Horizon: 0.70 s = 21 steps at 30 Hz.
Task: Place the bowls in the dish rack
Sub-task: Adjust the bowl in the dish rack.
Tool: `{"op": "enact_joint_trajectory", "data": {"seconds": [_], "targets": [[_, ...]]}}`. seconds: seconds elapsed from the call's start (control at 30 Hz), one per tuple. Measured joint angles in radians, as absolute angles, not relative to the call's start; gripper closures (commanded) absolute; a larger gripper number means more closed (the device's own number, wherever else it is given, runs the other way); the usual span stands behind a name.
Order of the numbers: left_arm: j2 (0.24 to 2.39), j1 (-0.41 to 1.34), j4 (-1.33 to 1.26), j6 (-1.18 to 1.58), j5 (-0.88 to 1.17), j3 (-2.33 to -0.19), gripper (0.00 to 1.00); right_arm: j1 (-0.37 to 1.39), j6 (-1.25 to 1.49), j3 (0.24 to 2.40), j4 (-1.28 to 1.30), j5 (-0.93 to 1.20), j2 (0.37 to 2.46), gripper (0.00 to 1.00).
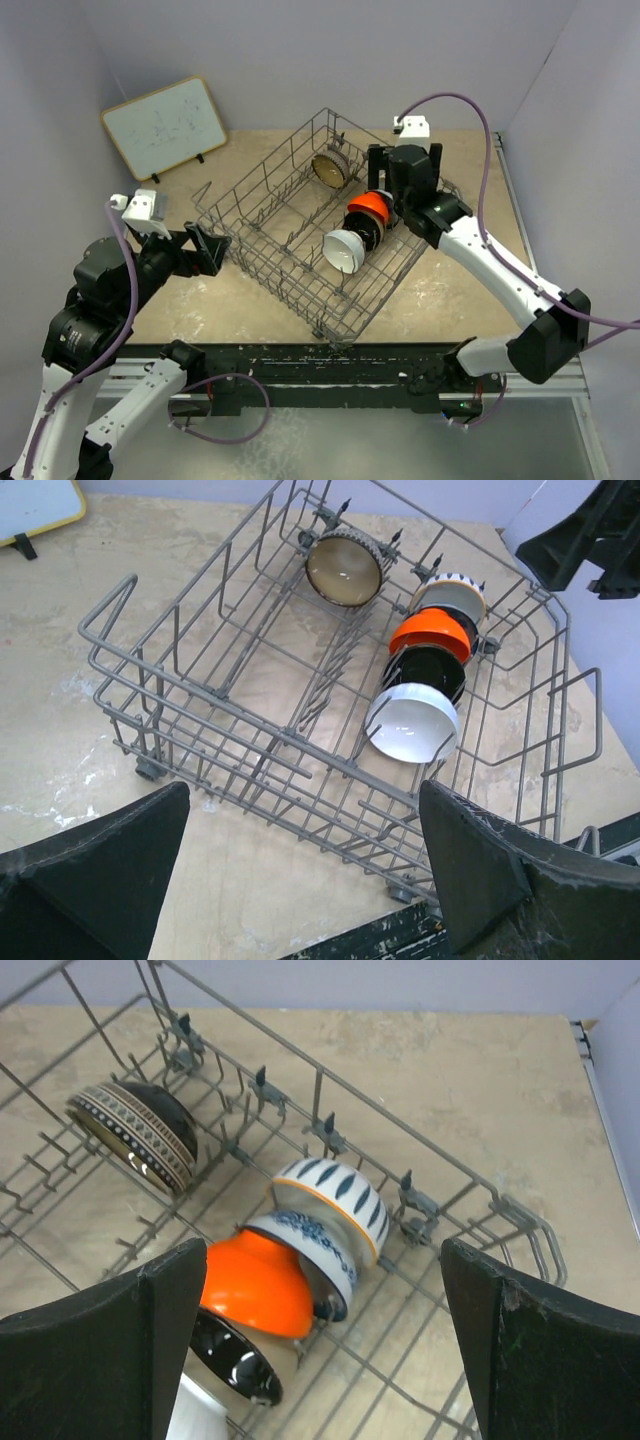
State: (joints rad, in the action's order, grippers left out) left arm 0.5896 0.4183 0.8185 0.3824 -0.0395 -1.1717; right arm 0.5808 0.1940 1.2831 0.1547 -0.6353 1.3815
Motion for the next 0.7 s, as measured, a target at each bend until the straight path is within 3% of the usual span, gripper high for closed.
{"op": "enact_joint_trajectory", "data": {"seconds": [0.7], "targets": [[0.606,0.418,0.859,0.384,-0.058,-1.174,0.01,0.576,0.255,1.162,0.16,-0.426,1.283,0.0]]}}
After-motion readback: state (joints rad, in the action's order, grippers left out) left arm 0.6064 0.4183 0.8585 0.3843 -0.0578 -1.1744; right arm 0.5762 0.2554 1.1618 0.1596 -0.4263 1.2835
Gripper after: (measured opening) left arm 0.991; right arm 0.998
